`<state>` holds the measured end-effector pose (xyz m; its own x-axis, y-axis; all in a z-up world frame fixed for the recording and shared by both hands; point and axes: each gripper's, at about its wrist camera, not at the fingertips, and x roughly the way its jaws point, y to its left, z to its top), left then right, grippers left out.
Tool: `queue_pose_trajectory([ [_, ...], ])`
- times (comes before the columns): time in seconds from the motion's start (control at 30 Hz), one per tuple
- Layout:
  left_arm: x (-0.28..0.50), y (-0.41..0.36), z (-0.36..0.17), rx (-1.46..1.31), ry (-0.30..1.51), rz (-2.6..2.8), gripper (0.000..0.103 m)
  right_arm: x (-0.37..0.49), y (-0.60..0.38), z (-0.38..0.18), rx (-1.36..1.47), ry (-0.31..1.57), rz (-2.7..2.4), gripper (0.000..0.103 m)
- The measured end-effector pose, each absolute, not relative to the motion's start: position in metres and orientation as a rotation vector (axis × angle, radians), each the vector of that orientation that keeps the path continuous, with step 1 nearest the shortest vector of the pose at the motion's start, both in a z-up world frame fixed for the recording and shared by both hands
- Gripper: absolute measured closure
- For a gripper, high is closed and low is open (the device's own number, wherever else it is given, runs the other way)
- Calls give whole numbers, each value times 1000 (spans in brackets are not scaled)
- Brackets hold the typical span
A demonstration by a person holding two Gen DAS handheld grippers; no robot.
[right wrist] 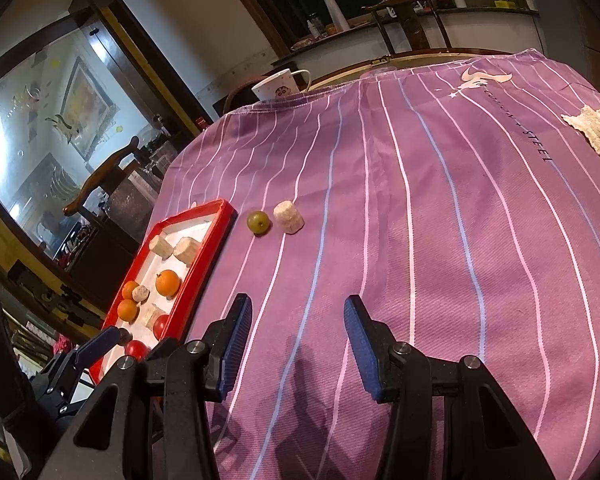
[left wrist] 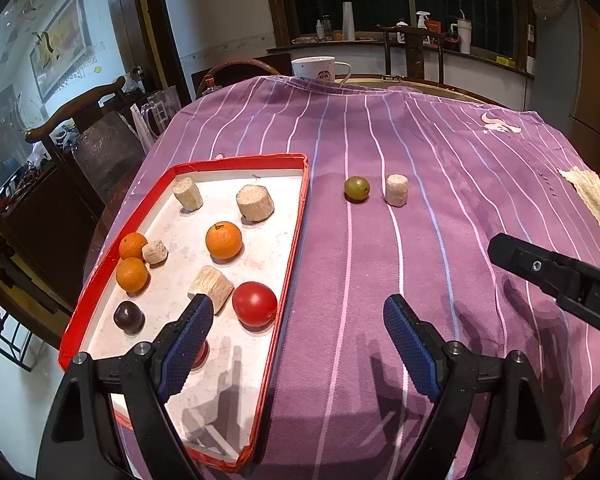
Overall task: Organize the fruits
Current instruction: 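Withdraw both open tools from the tray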
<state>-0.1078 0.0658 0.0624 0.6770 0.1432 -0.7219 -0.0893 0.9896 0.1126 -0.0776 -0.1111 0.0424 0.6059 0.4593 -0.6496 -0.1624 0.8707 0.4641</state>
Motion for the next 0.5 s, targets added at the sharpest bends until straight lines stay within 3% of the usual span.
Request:
queue_pose_trajectory([
  [0.3, -101, 84, 56, -10, 832, 125, 16, -50, -85, 56, 228, 933, 439, 50],
  [0.5, -98, 95, 56, -54, 825, 116, 16, -3, -62, 47, 58, 875, 410, 50],
])
